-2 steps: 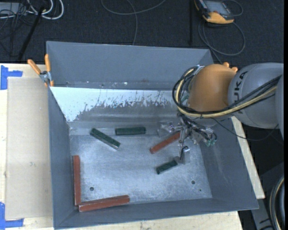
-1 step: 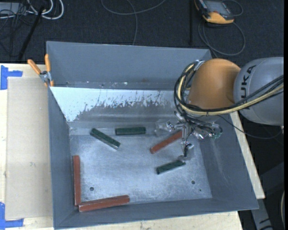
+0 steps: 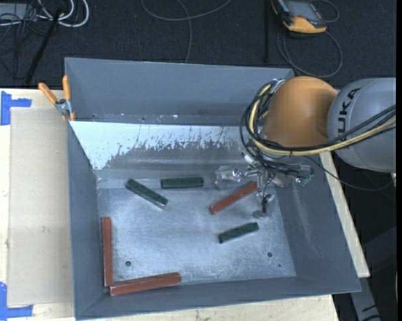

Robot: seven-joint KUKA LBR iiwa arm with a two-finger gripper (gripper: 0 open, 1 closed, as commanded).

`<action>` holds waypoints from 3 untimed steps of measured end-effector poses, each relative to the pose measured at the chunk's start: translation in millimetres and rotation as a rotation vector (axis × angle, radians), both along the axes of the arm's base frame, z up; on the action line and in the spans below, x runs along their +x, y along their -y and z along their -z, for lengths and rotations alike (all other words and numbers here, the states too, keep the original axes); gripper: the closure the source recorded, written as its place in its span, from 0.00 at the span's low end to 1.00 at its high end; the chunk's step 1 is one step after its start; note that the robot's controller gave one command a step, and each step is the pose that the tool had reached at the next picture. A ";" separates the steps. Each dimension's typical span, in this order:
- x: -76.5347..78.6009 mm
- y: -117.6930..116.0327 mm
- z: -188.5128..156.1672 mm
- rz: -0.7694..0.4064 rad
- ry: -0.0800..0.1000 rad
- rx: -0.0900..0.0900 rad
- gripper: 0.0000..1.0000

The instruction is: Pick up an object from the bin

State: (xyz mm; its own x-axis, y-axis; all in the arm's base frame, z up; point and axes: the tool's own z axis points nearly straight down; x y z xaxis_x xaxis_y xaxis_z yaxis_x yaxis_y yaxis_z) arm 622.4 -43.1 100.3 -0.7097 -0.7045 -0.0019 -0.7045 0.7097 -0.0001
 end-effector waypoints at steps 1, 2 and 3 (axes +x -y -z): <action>-7.1 1.5 31.7 0.009 -0.005 0.000 0.00; -6.5 2.0 30.8 0.012 -0.001 0.000 0.00; -5.9 2.2 30.4 0.013 0.002 -0.001 1.00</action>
Offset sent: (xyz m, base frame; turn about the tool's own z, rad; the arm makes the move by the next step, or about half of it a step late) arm -0.0067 -0.0013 -0.0303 0.0088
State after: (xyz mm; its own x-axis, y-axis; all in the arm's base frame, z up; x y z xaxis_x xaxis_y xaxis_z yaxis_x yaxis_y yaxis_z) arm 616.5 -45.3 69.8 -0.7188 -0.6952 -0.0026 -0.6952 0.7188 -0.0016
